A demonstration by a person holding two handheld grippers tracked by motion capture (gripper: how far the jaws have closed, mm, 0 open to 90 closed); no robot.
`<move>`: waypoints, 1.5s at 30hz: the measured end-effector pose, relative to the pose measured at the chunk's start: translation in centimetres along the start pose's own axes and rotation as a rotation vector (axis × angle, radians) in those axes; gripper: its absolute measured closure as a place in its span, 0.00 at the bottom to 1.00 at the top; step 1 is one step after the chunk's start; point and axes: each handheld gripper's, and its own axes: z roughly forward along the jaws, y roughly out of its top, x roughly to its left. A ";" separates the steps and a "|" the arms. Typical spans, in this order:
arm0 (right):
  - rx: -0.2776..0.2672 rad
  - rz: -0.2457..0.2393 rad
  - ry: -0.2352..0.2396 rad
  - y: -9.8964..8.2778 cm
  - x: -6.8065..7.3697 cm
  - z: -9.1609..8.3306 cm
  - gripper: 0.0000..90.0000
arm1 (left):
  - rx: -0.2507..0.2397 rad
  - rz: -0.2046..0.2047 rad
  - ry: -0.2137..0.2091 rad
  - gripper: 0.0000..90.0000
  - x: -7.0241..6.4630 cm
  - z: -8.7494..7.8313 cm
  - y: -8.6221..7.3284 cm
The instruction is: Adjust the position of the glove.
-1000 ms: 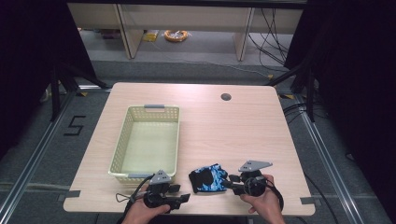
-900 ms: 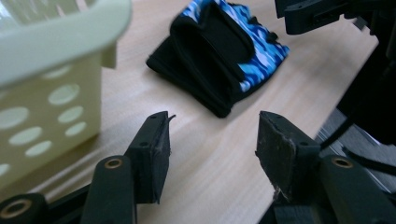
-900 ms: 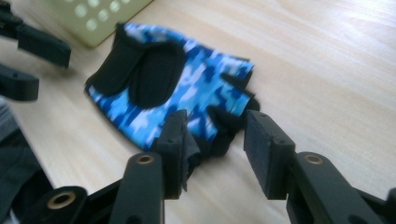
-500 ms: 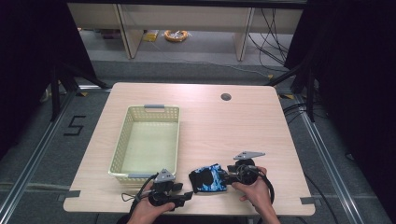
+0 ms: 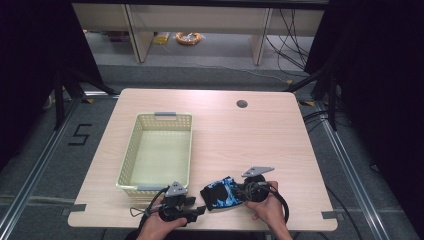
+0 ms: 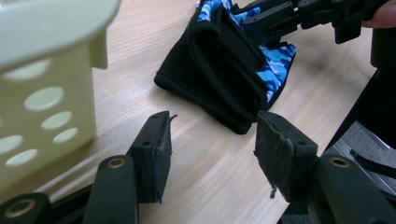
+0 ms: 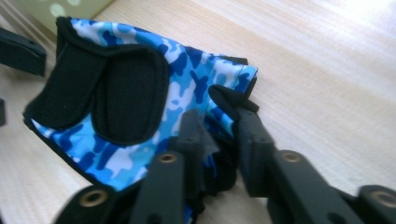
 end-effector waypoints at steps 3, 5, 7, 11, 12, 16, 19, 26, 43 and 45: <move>-0.025 0.049 0.063 -0.5 -0.4 0.0 0.89 | -0.003 -0.002 -0.006 0.51 -0.1 -0.1 0.0; -0.041 0.077 0.096 -0.8 -0.6 0.0 0.90 | -0.004 -0.007 -0.012 0.52 -0.1 -0.1 0.0; -0.043 0.058 0.085 -0.8 -0.6 0.0 0.90 | 0.006 -0.033 -0.022 0.52 0.0 0.1 0.1; -0.046 0.036 0.098 -0.9 -0.7 0.0 0.89 | 0.013 -0.071 -0.027 0.55 0.3 0.4 0.1; -0.046 0.033 0.097 -1.1 -0.7 -0.2 0.89 | 0.014 -0.078 -0.022 0.56 0.4 0.5 0.1; -0.066 0.019 0.126 -1.5 -0.6 -0.2 0.89 | 0.020 -0.062 -0.032 0.58 0.3 0.7 0.0; -0.054 0.040 0.135 -1.9 -0.7 -0.6 0.89 | 0.024 -0.079 -0.050 0.59 0.2 0.9 0.1; -0.065 0.049 0.163 -2.0 -0.9 -0.5 0.89 | 0.023 -0.097 -0.065 0.60 0.1 1.5 0.4; -0.075 0.071 0.211 -2.2 -1.5 -0.4 0.89 | -0.003 -0.149 -0.106 0.85 0.1 2.5 0.6; -0.076 0.073 0.209 -2.2 -1.5 -0.4 0.89 | -0.012 -0.117 -0.103 0.88 -0.2 2.4 0.7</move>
